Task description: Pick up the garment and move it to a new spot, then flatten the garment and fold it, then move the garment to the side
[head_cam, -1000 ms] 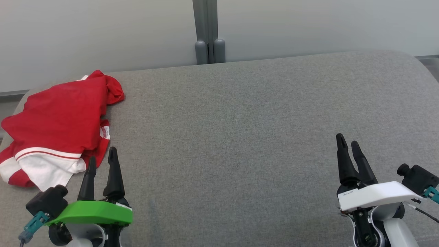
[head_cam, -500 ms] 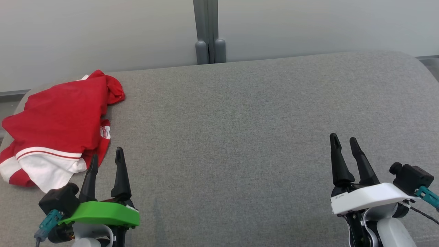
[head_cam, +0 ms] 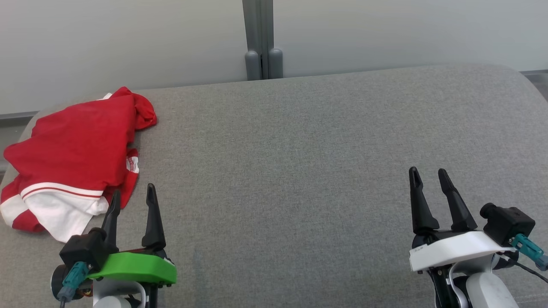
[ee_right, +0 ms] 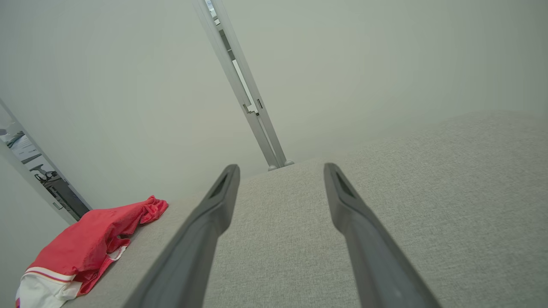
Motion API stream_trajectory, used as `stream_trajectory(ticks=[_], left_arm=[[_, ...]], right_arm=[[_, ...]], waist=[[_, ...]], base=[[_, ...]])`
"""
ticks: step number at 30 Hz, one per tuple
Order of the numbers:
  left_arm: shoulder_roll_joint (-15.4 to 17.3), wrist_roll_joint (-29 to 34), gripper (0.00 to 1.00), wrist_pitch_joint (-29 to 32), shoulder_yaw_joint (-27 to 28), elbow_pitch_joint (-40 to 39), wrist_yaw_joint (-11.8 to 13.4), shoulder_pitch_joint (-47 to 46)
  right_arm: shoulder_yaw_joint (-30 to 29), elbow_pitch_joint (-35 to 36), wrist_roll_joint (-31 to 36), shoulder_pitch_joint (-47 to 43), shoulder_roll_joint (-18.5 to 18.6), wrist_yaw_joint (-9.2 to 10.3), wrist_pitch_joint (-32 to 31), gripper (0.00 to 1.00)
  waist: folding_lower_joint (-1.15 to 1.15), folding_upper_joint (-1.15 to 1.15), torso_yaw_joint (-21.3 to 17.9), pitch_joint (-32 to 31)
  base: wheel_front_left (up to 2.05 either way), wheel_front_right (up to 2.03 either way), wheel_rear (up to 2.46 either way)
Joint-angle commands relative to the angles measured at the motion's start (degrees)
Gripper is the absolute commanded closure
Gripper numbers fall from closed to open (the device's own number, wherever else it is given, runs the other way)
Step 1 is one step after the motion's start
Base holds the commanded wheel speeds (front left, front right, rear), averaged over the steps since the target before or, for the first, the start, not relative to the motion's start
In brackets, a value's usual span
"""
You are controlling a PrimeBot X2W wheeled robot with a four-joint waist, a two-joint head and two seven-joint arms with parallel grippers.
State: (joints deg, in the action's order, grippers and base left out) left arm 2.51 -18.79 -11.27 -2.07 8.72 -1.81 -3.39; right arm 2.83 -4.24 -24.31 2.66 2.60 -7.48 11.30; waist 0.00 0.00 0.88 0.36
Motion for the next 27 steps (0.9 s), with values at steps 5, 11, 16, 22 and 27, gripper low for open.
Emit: stream_trajectory(ticks=[5, 11, 16, 22, 27], left_arm=[[0.5, 3.8, 0.00, -1.2, -0.2, -0.4, 0.5, -0.3], [0.5, 6.4, 0.00, -1.8, -0.6, -0.1, 0.7, -0.3], [0.5, 8.4, 0.00, -2.4, -0.9, 0.2, 0.9, -0.2], [0.5, 10.6, 0.00, -3.0, -1.3, 0.6, 1.2, 0.1], [0.5, 11.9, 0.00, -3.6, -1.6, 1.0, 1.4, 0.2]], right_arm=[[-0.2, 0.7, 3.6, -0.5, 0.3, -0.02, 1.2, 0.00], [-0.4, 0.3, 6.8, -0.7, 0.4, -0.01, 1.8, 0.00], [-0.7, -0.2, 9.3, -0.8, 0.4, -0.01, 2.3, 0.00], [-1.2, -0.8, 12.0, -0.8, 0.4, -0.01, 3.0, 0.00], [-1.3, -1.2, 13.9, -1.0, 0.4, -0.01, 3.6, 0.00]], waist=[[0.00, 0.00, 0.1, -0.1], [0.00, 0.00, 0.2, -0.1], [0.00, 0.00, 0.2, -0.1], [0.00, 0.00, 0.1, -0.1], [0.00, 0.00, 0.1, -0.2]], base=[[0.00, 0.00, 0.00], [0.00, 0.00, 0.00], [0.00, 0.00, 0.00], [0.00, 0.00, 0.00], [0.00, 0.00, 0.00]])
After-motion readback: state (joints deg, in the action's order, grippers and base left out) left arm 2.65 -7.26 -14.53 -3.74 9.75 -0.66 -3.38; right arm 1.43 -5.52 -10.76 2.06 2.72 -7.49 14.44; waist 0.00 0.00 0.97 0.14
